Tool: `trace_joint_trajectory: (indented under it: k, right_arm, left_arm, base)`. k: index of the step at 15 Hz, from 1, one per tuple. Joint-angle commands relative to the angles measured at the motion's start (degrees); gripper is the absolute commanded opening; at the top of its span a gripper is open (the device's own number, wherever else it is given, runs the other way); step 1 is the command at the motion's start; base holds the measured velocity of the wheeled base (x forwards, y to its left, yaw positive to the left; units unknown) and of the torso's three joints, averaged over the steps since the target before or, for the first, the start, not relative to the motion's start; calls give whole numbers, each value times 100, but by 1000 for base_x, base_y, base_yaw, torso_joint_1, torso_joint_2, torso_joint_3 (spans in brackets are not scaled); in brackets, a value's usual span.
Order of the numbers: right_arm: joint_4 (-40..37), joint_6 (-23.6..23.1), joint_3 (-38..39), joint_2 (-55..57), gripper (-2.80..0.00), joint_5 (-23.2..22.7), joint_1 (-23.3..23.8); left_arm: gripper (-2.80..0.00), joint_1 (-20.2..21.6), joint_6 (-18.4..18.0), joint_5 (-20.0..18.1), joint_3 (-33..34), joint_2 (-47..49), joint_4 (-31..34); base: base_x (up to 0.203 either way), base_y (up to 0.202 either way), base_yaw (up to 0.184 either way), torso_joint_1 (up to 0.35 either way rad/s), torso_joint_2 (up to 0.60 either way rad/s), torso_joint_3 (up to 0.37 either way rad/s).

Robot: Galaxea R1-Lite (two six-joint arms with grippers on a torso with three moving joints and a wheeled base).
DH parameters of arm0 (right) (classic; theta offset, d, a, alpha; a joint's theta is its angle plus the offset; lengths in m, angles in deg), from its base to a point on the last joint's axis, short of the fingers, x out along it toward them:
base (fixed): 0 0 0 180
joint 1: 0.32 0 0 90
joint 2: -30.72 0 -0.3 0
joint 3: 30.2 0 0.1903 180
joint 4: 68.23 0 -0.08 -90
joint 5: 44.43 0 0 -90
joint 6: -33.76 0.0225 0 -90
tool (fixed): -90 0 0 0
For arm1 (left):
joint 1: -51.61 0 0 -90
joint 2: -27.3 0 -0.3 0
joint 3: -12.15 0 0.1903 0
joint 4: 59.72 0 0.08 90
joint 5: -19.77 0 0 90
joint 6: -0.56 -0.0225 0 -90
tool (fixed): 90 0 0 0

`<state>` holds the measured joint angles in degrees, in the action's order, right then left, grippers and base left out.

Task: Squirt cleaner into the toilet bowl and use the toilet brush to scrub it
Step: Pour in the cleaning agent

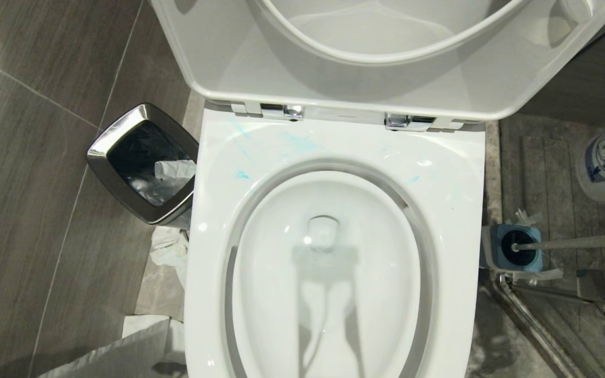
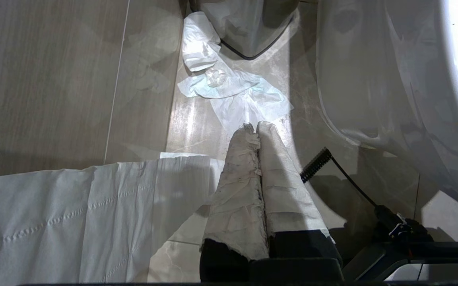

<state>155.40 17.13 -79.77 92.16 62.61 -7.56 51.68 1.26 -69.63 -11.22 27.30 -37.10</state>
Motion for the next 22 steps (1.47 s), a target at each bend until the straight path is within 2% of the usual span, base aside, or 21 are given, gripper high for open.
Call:
trace_joint_trajectory:
  k: [1,4,6,15,17,22]
  right_arm:
    - [-1301,-6,-60,-1240,-280,-12,-4]
    - [-2875,-6,-198,-2166,-280,-45,-5]
    - [-3374,-29,-226,-2466,-280,-51,-5]
    - [-3755,-63,170,-2957,-280,-67,-5]
    - [-3764,-185,193,-2980,-280,-239,-5]
    - [-3764,-314,159,-2953,-280,-342,-5]
  left_arm:
    - [-280,1,1,1,44,0,-4]
    - [-280,1,1,1,44,0,-4]
    - [-280,1,7,1,44,0,-4]
    - [-280,1,1,1,44,0,-4]
    - [-280,1,1,1,44,0,-4]
    - [-280,1,1,1,44,0,-4]
  base:
    - [0,0,0,0,0,0]
    - [0,0,0,0,0,0]
    - [0,0,0,0,0,0]
    - [0,0,0,0,0,7]
    - [0,0,0,5,4,135]
    - [0,0,0,-3,3,187]
